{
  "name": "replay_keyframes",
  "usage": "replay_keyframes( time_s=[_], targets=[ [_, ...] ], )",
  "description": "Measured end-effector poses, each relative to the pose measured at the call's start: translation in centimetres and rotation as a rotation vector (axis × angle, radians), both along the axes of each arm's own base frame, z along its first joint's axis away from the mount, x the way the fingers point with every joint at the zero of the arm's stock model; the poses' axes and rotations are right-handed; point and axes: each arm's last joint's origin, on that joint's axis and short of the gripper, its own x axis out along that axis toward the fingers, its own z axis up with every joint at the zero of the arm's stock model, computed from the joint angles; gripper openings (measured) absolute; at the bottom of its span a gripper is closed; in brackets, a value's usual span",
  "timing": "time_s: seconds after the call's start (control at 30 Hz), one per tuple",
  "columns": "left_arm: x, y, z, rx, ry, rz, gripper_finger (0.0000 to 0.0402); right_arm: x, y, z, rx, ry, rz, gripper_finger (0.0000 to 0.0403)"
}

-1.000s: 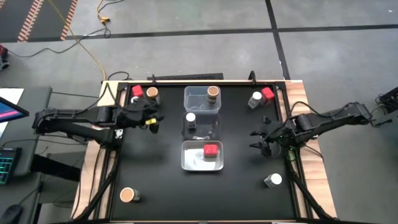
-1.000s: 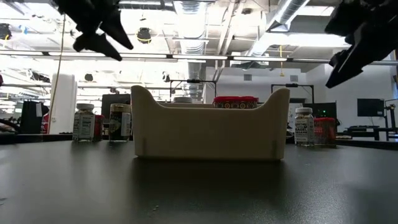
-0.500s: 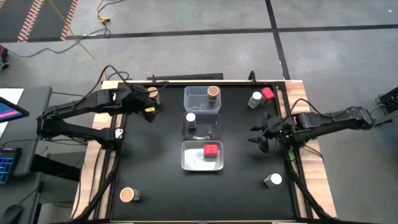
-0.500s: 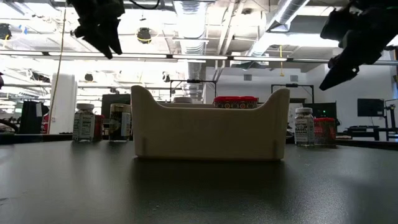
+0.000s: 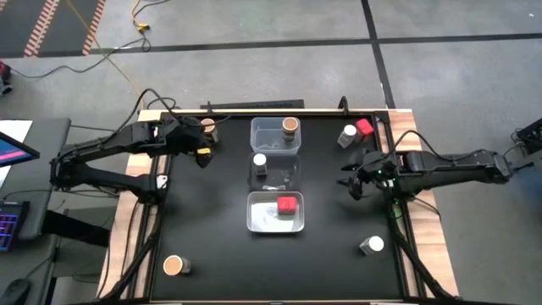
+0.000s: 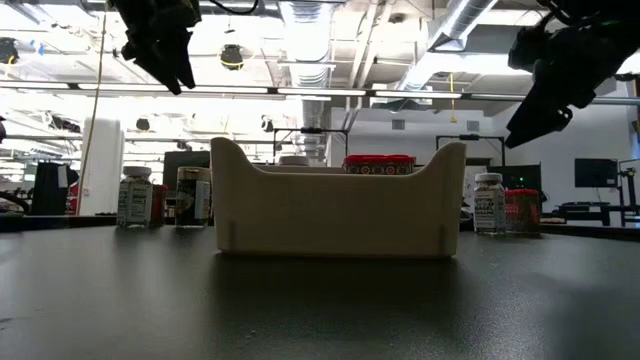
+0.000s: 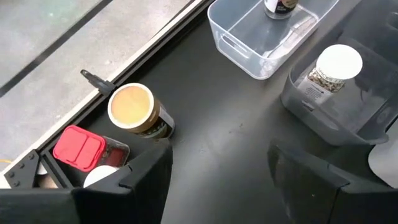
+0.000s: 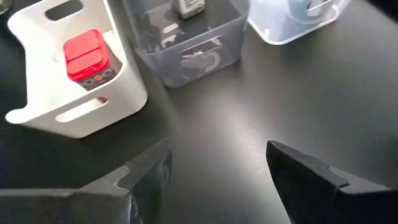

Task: Sort spices by type
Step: Put the top left white seasoning bottle into the black transparent bin aligned with the other white seasoning bottle

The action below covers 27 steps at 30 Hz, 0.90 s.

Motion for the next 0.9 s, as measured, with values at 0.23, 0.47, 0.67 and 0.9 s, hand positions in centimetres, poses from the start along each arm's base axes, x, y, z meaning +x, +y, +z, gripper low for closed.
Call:
replay_keyframes(
  time_s=[0.23,0.47,0.67,0.9],
  targets=[
    [0.0,0.0,0.0,-0.02,-0.028,0.041,0.032,-0.1,-0.5,0.0,-0.002,0.002,-0.037,0.0286],
    [0.0,0.0,0.0,-0.047,-0.063,0.083,0.0326,-0.1,-0.7,-0.1,-0.002,0.009,-0.052,0.0286],
    [-0.1,0.6,0.0,-0.126,-0.118,0.144,0.0325,-0.1,-0.7,-0.1,-0.002,0.009,-0.052,0.0286],
    [-2.0,4.3,-0.4,-0.213,-0.063,0.131,0.0317,-0.1,-0.7,0.0,-0.002,0.009,-0.052,0.0286]
  ],
)
